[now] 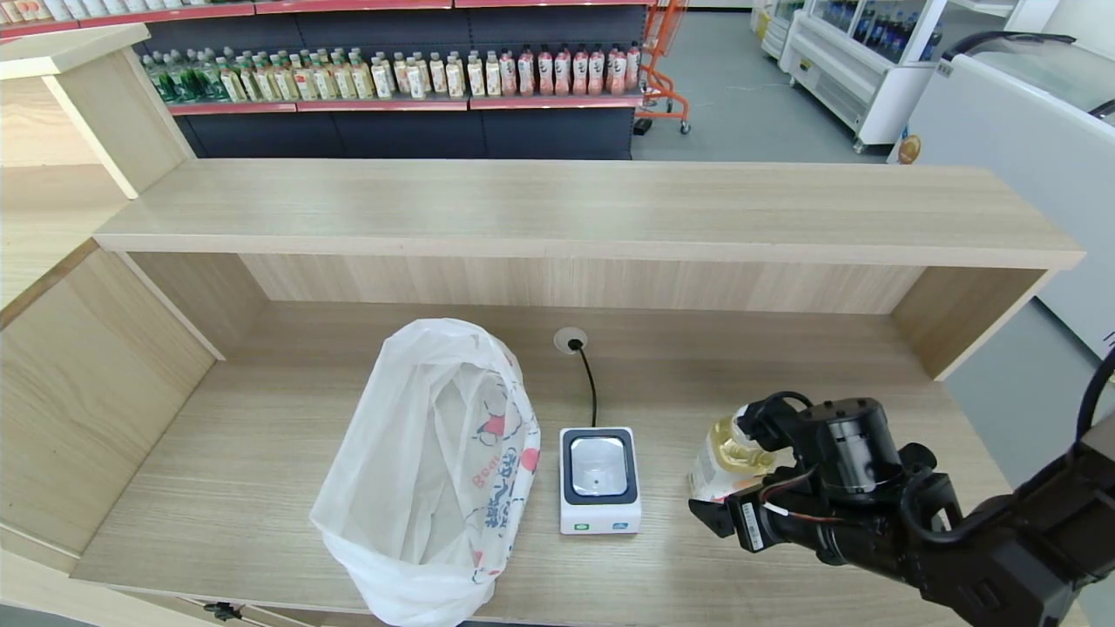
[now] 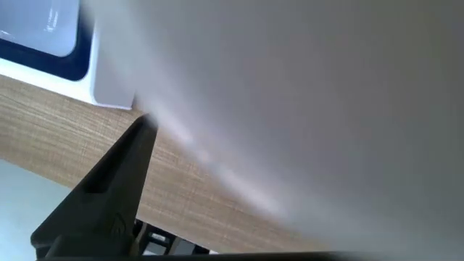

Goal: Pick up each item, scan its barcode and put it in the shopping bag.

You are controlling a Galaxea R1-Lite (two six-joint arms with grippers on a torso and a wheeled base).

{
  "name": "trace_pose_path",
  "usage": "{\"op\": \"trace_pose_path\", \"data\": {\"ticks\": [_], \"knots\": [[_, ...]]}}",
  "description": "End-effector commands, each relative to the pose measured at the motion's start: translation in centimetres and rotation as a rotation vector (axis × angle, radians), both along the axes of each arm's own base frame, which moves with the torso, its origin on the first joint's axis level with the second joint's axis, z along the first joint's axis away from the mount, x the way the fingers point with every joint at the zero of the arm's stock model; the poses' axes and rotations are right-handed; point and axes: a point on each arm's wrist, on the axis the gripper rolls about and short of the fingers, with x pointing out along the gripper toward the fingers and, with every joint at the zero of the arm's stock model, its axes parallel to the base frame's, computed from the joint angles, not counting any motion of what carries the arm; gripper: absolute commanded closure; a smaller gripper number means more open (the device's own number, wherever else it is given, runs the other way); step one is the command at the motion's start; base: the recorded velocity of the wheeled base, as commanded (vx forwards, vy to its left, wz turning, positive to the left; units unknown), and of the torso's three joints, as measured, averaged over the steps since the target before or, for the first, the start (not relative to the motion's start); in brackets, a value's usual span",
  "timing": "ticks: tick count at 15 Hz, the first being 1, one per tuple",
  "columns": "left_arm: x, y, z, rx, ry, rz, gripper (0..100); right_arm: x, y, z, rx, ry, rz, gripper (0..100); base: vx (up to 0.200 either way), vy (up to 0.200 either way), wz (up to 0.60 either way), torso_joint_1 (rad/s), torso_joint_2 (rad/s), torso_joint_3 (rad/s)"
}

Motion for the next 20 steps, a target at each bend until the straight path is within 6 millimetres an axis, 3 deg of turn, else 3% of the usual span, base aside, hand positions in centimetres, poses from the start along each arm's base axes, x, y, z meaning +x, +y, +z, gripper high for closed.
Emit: {"op": "trace_pose_path", "data": {"ticks": [1,5,10,19,20], "knots": [[0.0,0.0,0.0,0.0,-0.001,0.0,0,0.6,0.9,-1.1,-0.012,0.011,0.018,0,0.0,0.0,0.0,0.0,0.0,0.0],[0.0,0.0,0.0,0.0,-0.001,0.0,0,1.4,1.9,-1.5,-0.017,-0.065,0.006,0,0.0,0.0,0.0,0.0,0.0,0.0],[0.0,0.0,0.0,0.0,-0.001,0.0,0,2.0,2.0,-0.5,-0.076,-0.204,0.072,0,0.0,0.0,0.0,0.0,0.0,0.0],[0.0,0.0,0.0,0.0,-0.001,0.0,0,2.7,2.4,-0.3,-0.017,-0.254,0.083,0,0.0,0.0,0.0,0.0,0.0,0.0],[0.0,0.0,0.0,0.0,-0.001,0.0,0,2.8,2.5,-0.3,0.008,-0.252,0.087,100,0.0,0.0,0.0,0.0,0.0,0.0]]}}
